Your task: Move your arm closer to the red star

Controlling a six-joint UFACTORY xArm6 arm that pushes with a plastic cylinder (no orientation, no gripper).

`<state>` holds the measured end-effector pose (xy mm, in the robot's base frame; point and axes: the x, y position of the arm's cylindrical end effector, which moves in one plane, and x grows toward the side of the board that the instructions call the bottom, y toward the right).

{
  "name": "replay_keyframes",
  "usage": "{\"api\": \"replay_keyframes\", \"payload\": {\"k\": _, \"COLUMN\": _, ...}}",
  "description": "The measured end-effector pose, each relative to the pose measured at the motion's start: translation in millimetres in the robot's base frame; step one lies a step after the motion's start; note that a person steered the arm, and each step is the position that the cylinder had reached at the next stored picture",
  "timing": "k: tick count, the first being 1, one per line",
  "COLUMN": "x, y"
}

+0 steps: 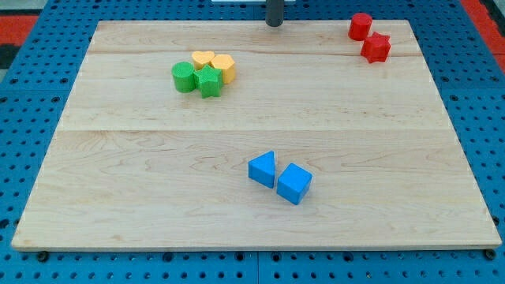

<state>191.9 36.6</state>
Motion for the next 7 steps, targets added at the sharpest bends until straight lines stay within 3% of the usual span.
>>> {"api": "replay_keyframes", "payload": {"k": 2, "x": 17, "y": 29}}
{"api": "replay_keyframes", "payload": {"k": 5, "x": 107, "y": 33}}
{"api": "replay_keyframes", "payload": {"k": 6, "x": 142, "y": 67}}
{"api": "replay_keyframes", "payload": {"k": 7, "x": 143, "y": 159}}
